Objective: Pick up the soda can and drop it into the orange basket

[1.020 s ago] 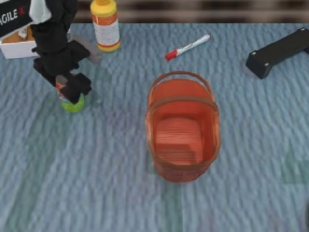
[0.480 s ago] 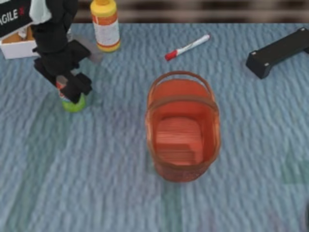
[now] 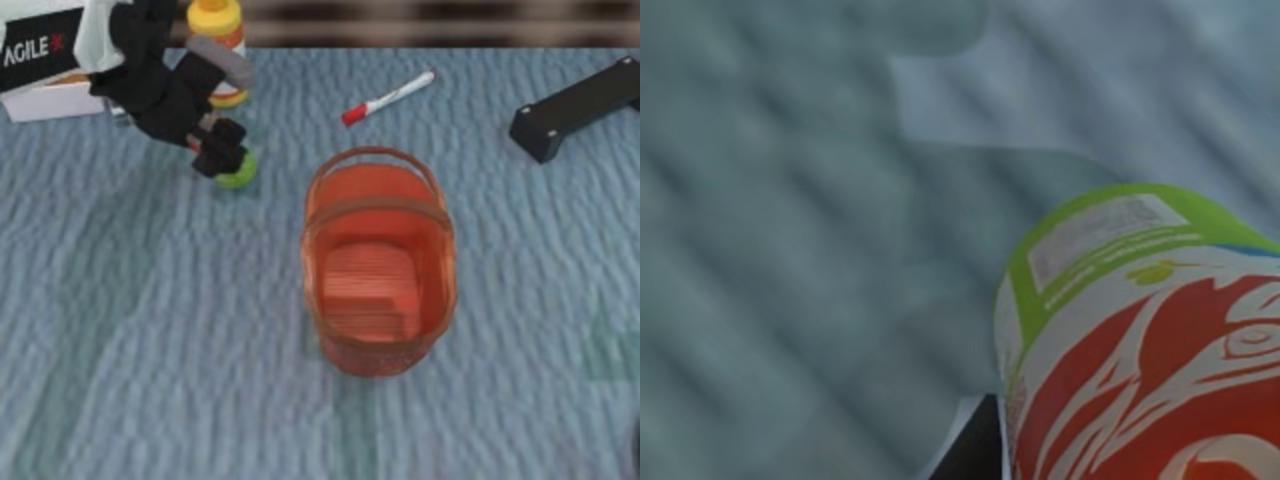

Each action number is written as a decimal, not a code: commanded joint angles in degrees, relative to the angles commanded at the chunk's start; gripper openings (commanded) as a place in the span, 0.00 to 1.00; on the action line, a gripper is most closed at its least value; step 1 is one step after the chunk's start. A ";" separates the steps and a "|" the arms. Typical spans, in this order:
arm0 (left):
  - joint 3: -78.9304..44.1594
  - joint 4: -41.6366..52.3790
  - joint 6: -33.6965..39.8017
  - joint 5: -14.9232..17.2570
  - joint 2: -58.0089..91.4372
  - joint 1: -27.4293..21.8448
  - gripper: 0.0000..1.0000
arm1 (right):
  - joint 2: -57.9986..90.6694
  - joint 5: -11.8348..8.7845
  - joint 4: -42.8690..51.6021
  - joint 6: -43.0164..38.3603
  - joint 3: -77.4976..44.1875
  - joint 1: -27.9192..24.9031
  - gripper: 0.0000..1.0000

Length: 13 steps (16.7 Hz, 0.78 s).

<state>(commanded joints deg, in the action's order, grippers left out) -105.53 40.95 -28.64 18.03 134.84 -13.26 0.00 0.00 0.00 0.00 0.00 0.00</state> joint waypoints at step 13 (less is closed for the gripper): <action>28.03 -72.10 22.27 45.64 -13.62 -4.87 0.00 | 0.00 0.00 0.00 0.00 0.00 0.00 1.00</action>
<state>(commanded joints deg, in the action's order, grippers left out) -77.50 -31.16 -6.37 63.66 121.22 -18.13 0.00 0.00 0.00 0.00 0.00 0.00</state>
